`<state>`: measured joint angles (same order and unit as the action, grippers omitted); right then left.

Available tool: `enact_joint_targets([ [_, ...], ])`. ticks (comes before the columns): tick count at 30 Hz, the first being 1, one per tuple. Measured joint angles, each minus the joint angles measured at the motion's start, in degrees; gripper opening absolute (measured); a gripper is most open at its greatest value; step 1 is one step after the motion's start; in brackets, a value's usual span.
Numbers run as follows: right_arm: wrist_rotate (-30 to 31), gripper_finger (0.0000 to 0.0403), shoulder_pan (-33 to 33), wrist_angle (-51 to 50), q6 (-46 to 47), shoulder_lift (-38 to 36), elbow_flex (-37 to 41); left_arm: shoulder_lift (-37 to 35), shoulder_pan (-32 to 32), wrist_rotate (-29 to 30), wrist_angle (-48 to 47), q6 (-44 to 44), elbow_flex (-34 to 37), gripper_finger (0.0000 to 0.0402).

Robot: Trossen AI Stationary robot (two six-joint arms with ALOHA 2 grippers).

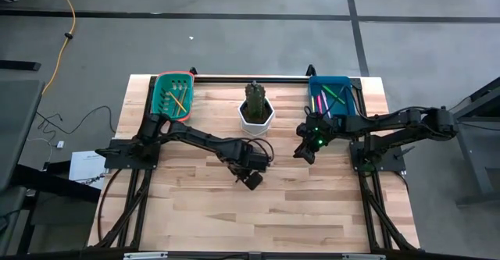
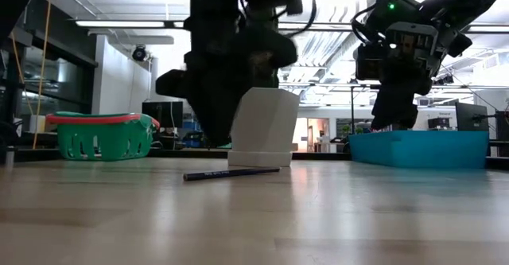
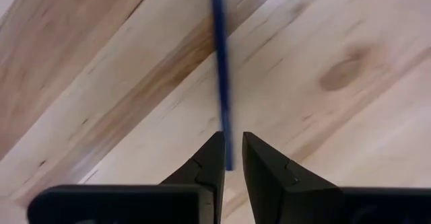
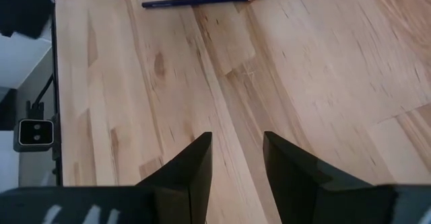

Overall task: Sort pens & pencils
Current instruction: Put the dark blue pencil into the green bin

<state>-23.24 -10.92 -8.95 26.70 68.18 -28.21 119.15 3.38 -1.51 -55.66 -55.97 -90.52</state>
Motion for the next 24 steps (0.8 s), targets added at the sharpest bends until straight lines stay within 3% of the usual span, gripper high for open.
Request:
enact_joint_targets([
  [24,-0.4,0.0124,0.0,-1.2,-0.4,0.0,0.0,3.0,0.0,-1.6,1.0,0.6,0.1,0.0042],
])
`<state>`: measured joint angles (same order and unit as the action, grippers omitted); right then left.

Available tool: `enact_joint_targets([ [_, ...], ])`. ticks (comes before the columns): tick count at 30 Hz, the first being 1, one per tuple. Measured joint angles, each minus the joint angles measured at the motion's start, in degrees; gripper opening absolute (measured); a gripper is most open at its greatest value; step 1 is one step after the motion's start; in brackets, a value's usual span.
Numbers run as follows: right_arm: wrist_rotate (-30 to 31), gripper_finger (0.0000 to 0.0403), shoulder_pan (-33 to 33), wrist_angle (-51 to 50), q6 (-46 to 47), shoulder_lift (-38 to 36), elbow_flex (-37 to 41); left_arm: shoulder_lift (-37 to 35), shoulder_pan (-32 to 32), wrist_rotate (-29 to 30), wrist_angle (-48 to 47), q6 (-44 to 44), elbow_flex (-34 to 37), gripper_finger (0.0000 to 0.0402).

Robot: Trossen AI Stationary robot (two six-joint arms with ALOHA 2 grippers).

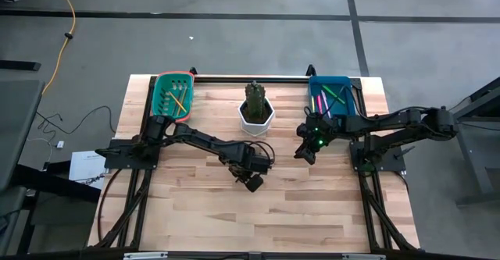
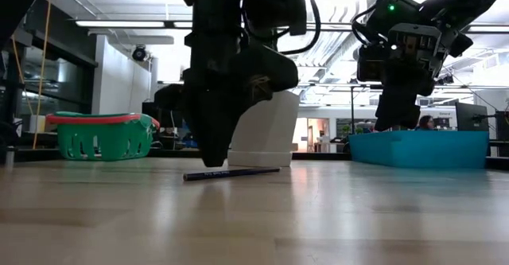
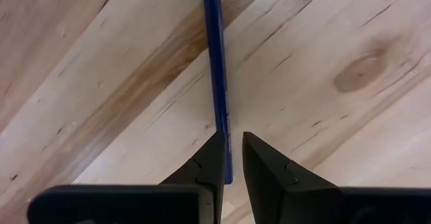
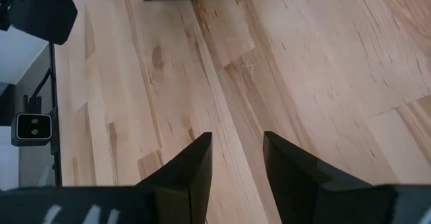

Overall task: Sort pens & pencils
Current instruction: Put the dark blue pencil into the green bin

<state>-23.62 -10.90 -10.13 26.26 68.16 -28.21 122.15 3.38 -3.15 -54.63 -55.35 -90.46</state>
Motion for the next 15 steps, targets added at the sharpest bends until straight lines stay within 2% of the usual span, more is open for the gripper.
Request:
enact_joint_targets([
  [15,0.0,0.0124,0.0,-0.4,-0.8,0.0,0.0,0.0,0.0,1.6,-0.5,-0.4,0.0,0.0042],
])
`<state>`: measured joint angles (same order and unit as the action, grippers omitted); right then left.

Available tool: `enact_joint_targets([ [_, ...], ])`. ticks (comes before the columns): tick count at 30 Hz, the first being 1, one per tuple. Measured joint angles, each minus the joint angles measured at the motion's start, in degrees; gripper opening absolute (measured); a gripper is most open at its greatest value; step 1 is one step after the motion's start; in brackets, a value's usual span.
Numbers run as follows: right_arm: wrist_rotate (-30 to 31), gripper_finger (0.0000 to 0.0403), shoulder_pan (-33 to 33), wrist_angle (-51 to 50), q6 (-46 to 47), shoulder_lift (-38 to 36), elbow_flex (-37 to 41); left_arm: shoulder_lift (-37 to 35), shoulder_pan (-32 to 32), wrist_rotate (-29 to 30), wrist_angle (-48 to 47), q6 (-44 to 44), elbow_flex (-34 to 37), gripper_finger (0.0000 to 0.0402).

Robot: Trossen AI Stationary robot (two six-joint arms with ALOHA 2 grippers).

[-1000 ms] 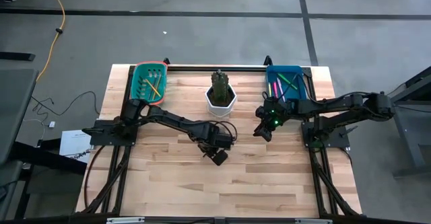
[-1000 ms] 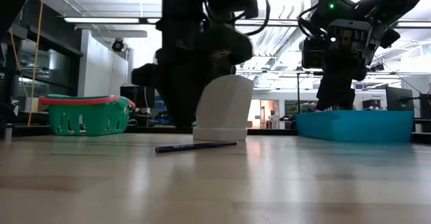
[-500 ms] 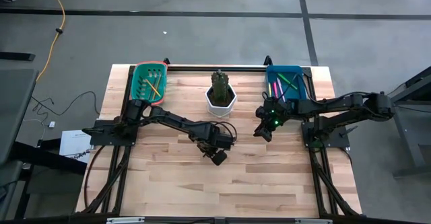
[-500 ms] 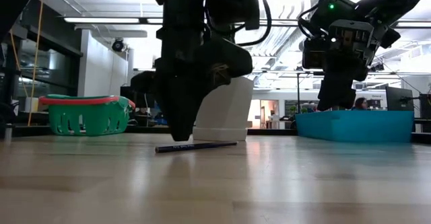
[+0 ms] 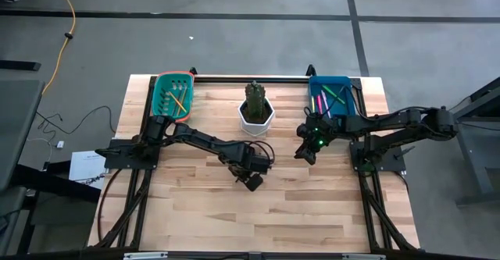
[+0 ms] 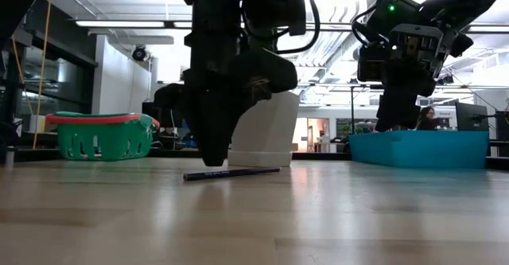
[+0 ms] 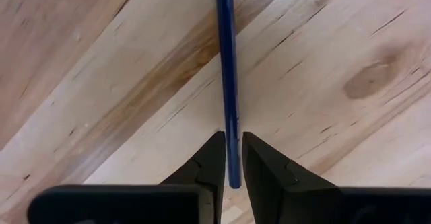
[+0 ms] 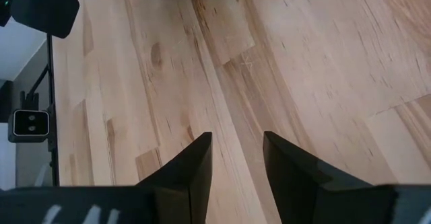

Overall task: Sort pens & pencils
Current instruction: Put the dark blue pencil into the green bin

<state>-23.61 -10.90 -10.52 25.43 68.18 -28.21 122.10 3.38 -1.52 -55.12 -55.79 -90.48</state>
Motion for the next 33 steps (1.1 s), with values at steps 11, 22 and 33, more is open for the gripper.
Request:
enact_joint_targets([
  [11,0.0,0.0124,0.0,0.0,-0.4,0.0,0.0,0.0,0.0,-0.2,-0.4,-0.2,0.0,0.0042],
  [22,0.0,0.0124,0.0,0.0,-1.3,0.0,0.0,0.0,0.0,-0.4,-0.4,-0.2,0.0,0.0042],
  [33,0.0,0.0124,0.0,0.0,-1.5,0.0,0.0,0.0,0.0,-0.4,-0.4,-0.1,0.0,0.0042],
])
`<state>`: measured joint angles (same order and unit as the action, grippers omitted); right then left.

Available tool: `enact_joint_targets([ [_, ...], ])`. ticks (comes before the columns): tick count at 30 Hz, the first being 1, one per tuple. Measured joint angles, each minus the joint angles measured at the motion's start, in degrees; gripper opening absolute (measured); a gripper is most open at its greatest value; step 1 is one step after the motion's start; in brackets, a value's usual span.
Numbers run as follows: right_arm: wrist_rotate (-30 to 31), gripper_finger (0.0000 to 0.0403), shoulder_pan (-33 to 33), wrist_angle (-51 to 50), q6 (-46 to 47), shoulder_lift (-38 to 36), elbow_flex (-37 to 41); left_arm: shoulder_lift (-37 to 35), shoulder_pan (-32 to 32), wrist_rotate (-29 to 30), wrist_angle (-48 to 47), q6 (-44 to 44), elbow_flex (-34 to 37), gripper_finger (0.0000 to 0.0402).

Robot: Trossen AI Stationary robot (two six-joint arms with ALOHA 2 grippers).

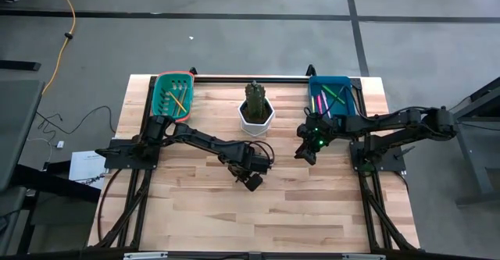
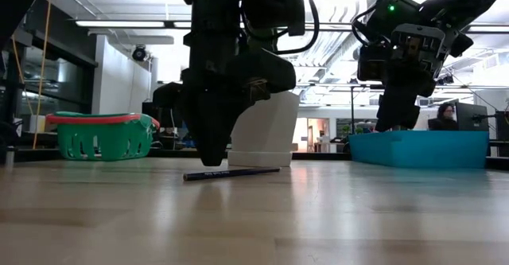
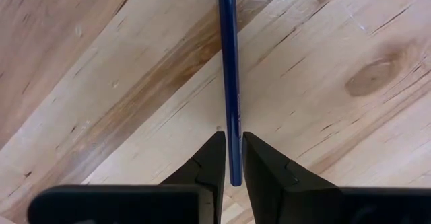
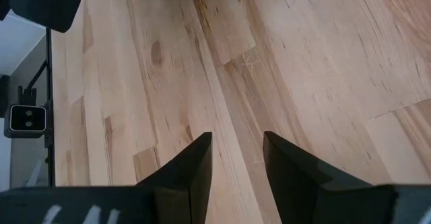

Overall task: Sort pens & pencils
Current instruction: Put the dark blue pencil into the green bin

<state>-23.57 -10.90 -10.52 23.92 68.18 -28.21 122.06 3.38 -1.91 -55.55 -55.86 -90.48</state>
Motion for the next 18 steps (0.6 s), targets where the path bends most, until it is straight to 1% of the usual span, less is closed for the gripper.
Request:
enact_joint_targets([
  [13,0.0,0.0124,0.0,0.0,-0.3,0.0,0.0,0.0,0.0,0.0,0.9,0.0,0.0,0.0042],
  [18,0.0,0.0124,0.0,0.0,-0.4,0.0,0.0,0.0,0.0,1.1,1.8,0.1,0.0,0.0042],
])
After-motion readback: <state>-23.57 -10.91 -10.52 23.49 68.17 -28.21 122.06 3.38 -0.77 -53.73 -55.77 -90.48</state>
